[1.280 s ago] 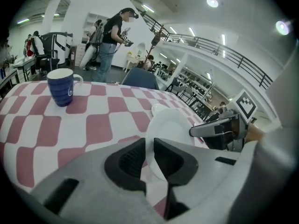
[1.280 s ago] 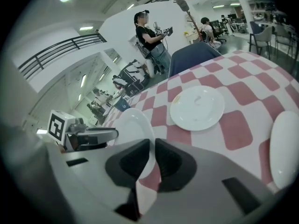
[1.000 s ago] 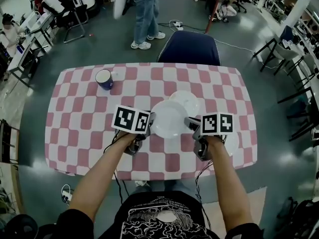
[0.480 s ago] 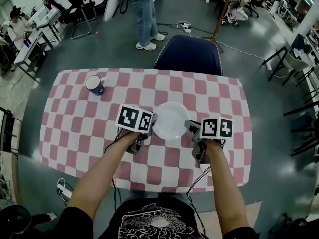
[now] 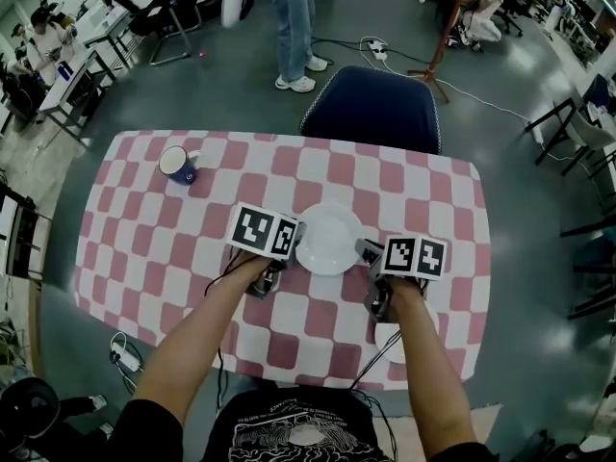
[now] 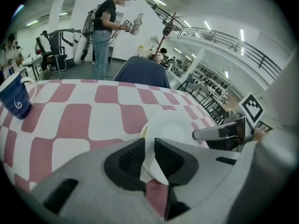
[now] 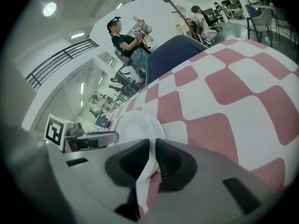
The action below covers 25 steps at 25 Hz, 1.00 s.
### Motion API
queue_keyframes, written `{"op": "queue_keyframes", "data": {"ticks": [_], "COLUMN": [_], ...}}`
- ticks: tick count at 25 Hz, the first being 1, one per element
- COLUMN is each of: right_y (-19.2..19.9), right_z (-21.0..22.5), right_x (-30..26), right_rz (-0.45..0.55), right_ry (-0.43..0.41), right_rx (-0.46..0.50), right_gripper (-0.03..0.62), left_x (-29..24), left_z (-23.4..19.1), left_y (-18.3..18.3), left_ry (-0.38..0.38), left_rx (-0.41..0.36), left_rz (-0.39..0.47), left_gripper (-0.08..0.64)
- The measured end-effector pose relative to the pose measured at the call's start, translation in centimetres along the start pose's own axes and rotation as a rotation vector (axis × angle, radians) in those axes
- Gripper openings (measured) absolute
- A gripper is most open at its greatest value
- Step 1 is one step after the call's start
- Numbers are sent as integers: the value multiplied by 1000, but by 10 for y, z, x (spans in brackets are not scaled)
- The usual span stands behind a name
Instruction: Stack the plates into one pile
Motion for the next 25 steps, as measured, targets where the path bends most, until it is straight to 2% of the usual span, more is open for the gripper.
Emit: {"op": "queue_keyframes", "data": {"ticks": [5,10,14,16,18,21,25], "right_y": [-2,-3,-4,-5,-6,-11,-15], "right_z": [2,1,-6,-6,-6,-9,-18], "right_x": [-7,-8,-8,-8,-6,0,16], "right_rz": [11,27,49,69,84,128,196], "right_ry": [-7,-1,-37,-36,-31,-28,-10], "right_rx": [-18,26,71,95,115,136,176], "right_gripper": [48,55,111,121,161,166,183], "left_x": [-5,-8,-9,-9,-7,0,12], "left_z": [-6,-8,-11,-11,-11,-10,2], "left_y": [2,6,9,8,5,1,-8], "left_ry": [-7,-21,-46,-53,-53,-50,-38], "left_rx": [26,23,17,9,16,21,-33], "left_rz": [-3,-9,1,17,46,80,112], "left_gripper": [71,77,81,84,102,126,152]}}
Point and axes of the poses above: the fingertips, and each gripper's own axes: x backward along the fingers, z to its right, y out of its underside, the point moved 3 cm from there along x, backward along the fingers, and after that the axes turned 9 degrees about y, right-handed, at the moved point
